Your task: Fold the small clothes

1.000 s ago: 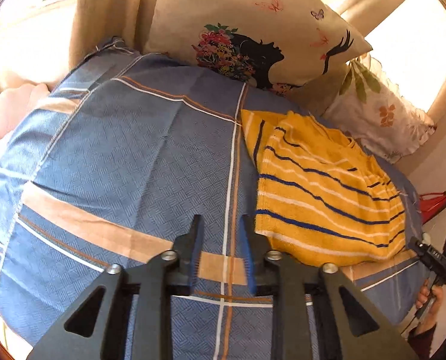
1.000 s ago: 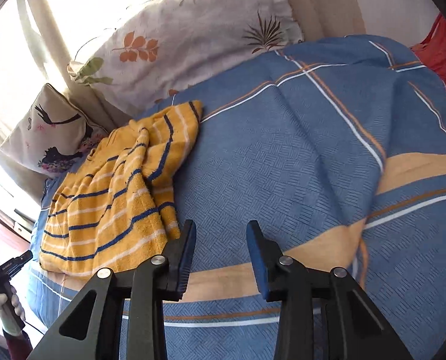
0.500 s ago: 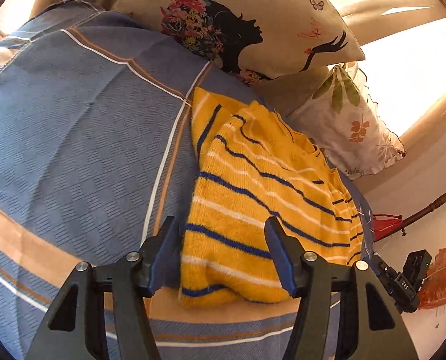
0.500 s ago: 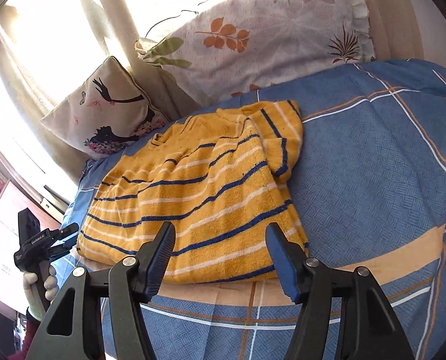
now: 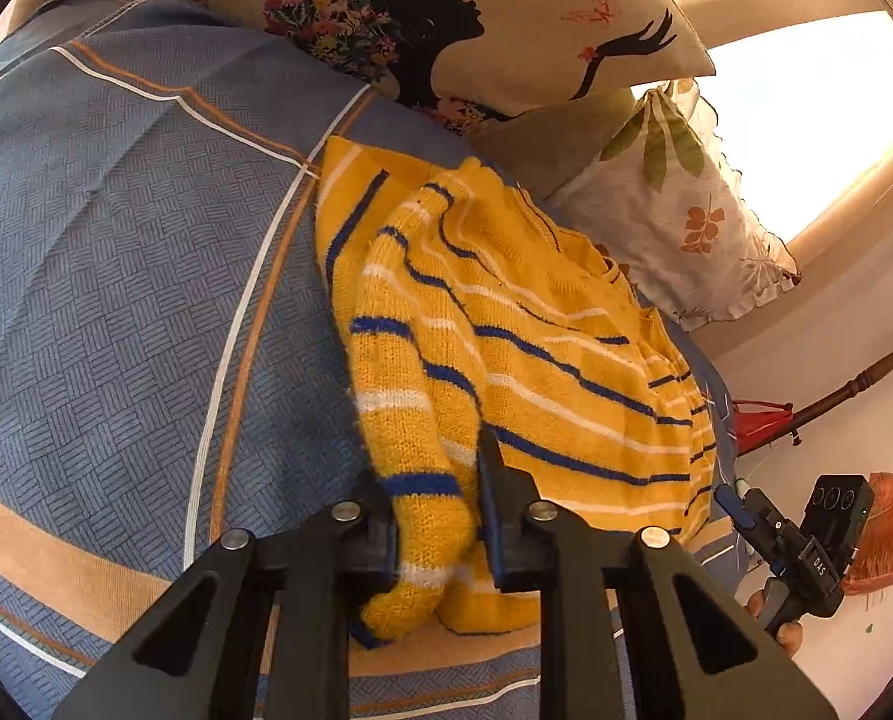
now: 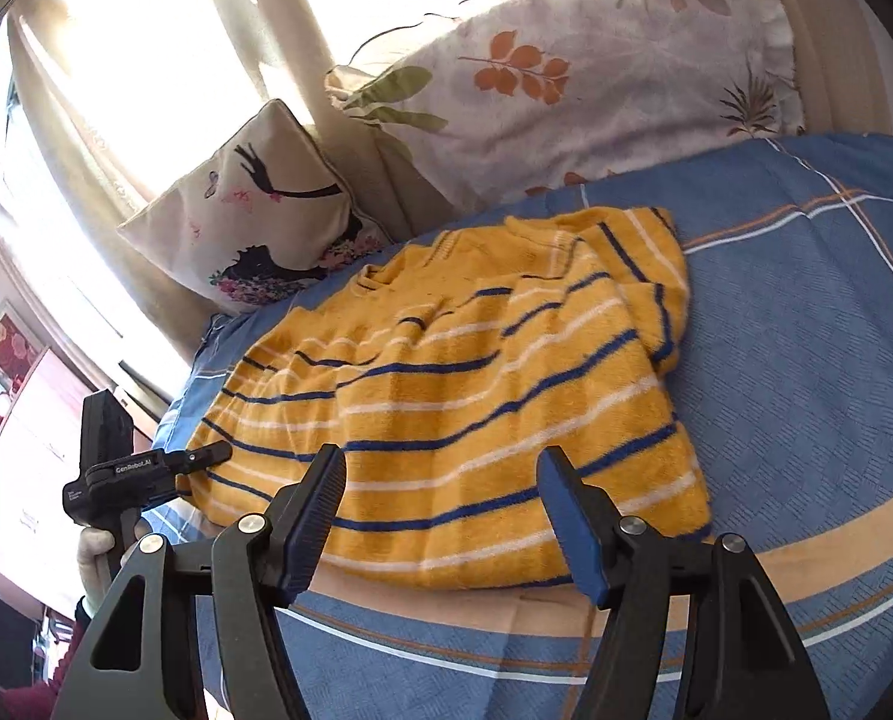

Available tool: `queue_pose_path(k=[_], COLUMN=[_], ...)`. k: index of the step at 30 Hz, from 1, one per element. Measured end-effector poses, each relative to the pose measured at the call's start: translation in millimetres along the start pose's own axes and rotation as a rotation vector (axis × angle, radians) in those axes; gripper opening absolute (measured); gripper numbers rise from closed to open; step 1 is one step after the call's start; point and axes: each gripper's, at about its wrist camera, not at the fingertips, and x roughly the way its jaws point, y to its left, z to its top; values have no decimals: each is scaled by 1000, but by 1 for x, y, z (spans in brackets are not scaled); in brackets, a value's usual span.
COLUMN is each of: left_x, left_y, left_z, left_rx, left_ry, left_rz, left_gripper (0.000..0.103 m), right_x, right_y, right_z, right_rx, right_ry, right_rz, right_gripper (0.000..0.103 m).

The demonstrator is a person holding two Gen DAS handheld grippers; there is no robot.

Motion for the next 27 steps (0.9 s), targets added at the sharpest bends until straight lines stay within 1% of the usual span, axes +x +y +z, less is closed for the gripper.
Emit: queue_pose_path(k=[1,4,6,8,10,13,14,15,16,20,22,24,26,27], left_x=[-2,-2,0,-2,-6,-8,-8,-7,-4,-7,-8,-10,-10,-11], left_y=[1,8,14,18,18,18,18,18,19,19,17,14,10,7], left_z=[-1,-6,-11,-19,-25,-32,-33,-34,-34,-36,-36,-36,-38,-38], left_rx=[-10,-68,-106,-136,-135,-132,-128,-126,-129,-141,-140,-140,-139,-139], left_ry=[-7,-15,-17,-26,-39,-51,-51,-46,-33,-53,-62,-70,-73,-76], left_rz=[-5,-38,-54,-74,-80,-84,-89,-93,-104,-126,-135,-139,-141,-141], left_gripper=[20,27,45,51,53,53,46,27,22,21,21,21,21,21], right_x=[6,30,52,79,113,173,193,211,229,278,288,296,299,298], right_y=[7,35,64,99,136,181,193,205,217,252,264,274,278,279], right_z=[3,21,35,48,56,60,59,58,56,40,33,25,17,14], right_rx=[-11,-32,-84,-150,-214,-253,-262,-278,-305,-446,-518,-602,-679,-713], right_ry=[13,60,109,154,222,360,398,427,454,509,514,530,531,517], right_rz=[16,96,154,172,189,207,200,177,137,-55,-126,-191,-243,-278], right_gripper=[71,71,73,75,77,77,77,77,77,77,82,82,77,63])
